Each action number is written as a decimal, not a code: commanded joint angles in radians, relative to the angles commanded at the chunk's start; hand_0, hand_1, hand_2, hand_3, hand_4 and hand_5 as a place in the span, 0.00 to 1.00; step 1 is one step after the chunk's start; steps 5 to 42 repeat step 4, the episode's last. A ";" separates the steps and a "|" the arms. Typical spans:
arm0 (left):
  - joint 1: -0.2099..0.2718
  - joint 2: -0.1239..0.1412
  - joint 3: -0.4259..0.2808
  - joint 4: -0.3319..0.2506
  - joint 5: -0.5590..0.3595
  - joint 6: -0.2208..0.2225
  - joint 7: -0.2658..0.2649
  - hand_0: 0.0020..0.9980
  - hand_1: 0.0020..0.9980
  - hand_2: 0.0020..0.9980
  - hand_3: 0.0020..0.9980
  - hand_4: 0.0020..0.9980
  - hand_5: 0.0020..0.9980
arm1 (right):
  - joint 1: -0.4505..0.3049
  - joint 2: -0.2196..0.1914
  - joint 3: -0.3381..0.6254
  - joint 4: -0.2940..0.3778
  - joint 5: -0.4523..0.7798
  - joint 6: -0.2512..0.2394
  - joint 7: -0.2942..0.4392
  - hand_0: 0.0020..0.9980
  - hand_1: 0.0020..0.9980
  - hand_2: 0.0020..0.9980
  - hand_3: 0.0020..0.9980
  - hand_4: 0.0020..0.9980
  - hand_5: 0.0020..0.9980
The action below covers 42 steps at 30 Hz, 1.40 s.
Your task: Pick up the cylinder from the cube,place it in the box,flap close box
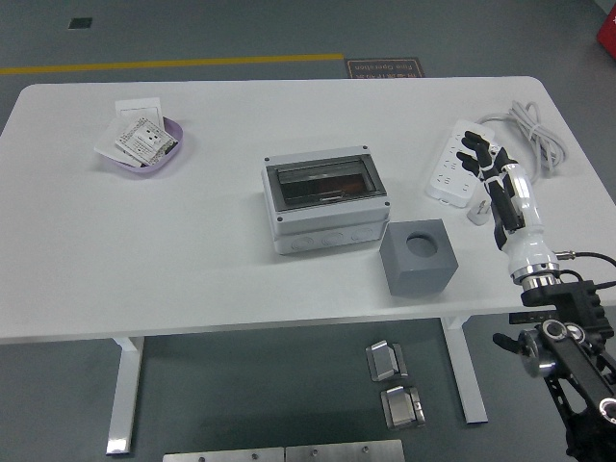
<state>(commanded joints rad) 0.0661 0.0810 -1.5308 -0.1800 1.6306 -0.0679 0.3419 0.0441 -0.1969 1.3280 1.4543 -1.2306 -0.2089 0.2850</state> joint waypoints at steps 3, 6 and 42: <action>0.000 -0.001 -0.001 0.000 0.001 0.000 0.000 0.68 0.72 0.63 0.68 0.68 0.40 | 0.000 -0.002 0.000 0.006 -0.002 0.001 0.001 0.85 0.80 0.83 0.82 1.00 0.78; 0.001 -0.002 -0.002 0.000 0.003 0.000 0.000 0.68 0.72 0.63 0.68 0.68 0.40 | -0.001 -0.003 0.000 0.010 -0.002 0.001 0.002 0.85 0.80 0.83 0.82 1.00 0.78; 0.001 -0.002 -0.002 0.000 0.003 0.000 0.000 0.68 0.72 0.63 0.68 0.68 0.40 | -0.001 -0.003 0.000 0.010 -0.002 0.001 0.002 0.85 0.80 0.83 0.82 1.00 0.78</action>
